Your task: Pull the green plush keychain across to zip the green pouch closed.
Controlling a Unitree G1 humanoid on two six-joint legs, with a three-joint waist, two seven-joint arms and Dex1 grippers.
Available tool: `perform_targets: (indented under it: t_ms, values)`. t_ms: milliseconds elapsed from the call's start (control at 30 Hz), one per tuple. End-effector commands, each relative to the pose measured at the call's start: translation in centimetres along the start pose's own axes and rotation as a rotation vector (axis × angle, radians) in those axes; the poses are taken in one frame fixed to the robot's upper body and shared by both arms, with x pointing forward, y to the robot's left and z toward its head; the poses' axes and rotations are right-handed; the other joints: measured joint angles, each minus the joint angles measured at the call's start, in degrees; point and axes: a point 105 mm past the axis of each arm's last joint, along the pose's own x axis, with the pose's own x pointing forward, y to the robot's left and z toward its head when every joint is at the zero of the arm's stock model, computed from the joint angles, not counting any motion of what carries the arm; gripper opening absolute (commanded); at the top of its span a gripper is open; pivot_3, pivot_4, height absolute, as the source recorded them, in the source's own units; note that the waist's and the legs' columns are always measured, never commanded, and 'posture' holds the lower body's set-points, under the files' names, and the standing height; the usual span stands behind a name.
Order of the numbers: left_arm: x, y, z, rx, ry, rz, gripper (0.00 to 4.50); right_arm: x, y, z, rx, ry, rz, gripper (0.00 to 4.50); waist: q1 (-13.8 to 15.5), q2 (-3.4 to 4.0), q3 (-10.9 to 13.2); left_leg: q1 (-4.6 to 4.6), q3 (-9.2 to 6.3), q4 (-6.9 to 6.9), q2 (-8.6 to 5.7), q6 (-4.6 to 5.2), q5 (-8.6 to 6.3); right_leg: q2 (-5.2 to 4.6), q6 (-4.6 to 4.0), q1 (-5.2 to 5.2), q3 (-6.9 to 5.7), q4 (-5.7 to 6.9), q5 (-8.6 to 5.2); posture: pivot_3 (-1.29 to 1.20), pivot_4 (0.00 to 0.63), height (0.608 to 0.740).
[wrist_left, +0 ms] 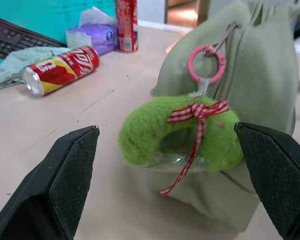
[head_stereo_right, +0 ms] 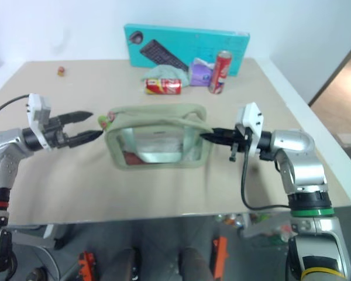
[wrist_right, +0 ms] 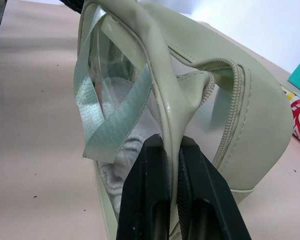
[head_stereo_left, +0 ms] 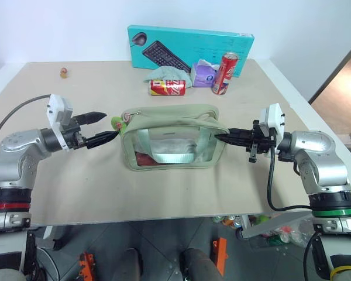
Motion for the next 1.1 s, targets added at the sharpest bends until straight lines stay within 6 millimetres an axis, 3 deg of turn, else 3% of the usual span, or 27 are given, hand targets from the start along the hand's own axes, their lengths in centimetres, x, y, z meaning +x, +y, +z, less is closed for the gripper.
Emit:
perform_targets:
  t_ms: [33, 467, 633, 900, 933, 1100]
  values:
    - [0.5, 0.3, 0.8, 0.042, -0.009, -0.037, 4.5, -0.8, -0.4, 1.1, -0.06, 0.007, -0.025, 0.03, 0.03, 0.0, 0.0, 0.0, 0.0, 0.0, 0.0, 0.0, 0.0, 0.0, 0.0, 0.0, 0.0, 0.0, 0.0, 0.0, 0.15, 0.74]
    - [2.5, 0.8, 0.3, 0.029, -0.011, -0.143, 4.5, -1.3, -0.5, 1.2, -0.059, 0.024, -0.045, 0.03, 0.13, 0.0, 0.0, -0.04, -0.01, 0.02, -0.02, 0.0, 0.0, 0.0, 0.02, 0.0, 0.0, 0.0, -0.01, 0.0, 0.15, 0.74]
    - [2.9, 0.6, 0.9, 0.024, -0.04, -0.162, 3.13, -1.4, -0.6, 1.1, -0.06, 0.032, -0.051, 0.0, 0.14, 0.0, 0.0, -0.05, -0.03, 0.02, -0.03, 0.0, 0.0, 0.0, 0.03, -0.01, -0.01, 0.01, 0.0, 0.0, 0.15, 0.74]
    - [2.4, 0.4, 2.2, 0.04, -0.078, -0.154, 0.29, -1.3, -0.6, 0.9, -0.059, 0.034, -0.05, 0.0, 0.13, 0.0, 0.0, -0.06, -0.05, 0.03, -0.03, 0.0, 0.0, -0.01, 0.03, 0.0, -0.02, 0.02, 0.0, 0.0, 0.15, 0.74]
    - [2.3, 0.3, 2.3, 0.043, -0.08, -0.154, 0.09, -1.3, -0.6, 0.9, -0.059, 0.034, -0.049, 0.0, 0.12, 0.0, 0.0, -0.06, -0.05, 0.03, -0.02, 0.0, 0.0, 0.0, 0.03, 0.0, -0.02, 0.02, 0.0, 0.0, 0.15, 0.74]
    - [1.7, -0.8, 3.8, 0.054, -0.105, -0.168, 0.09, -1.2, -0.6, 0.8, -0.058, 0.038, -0.045, 0.0, 0.08, 0.0, 0.0, -0.05, -0.06, 0.03, -0.01, 0.0, 0.0, 0.0, 0.02, -0.01, -0.02, 0.03, 0.0, 0.0, 0.15, 0.74]
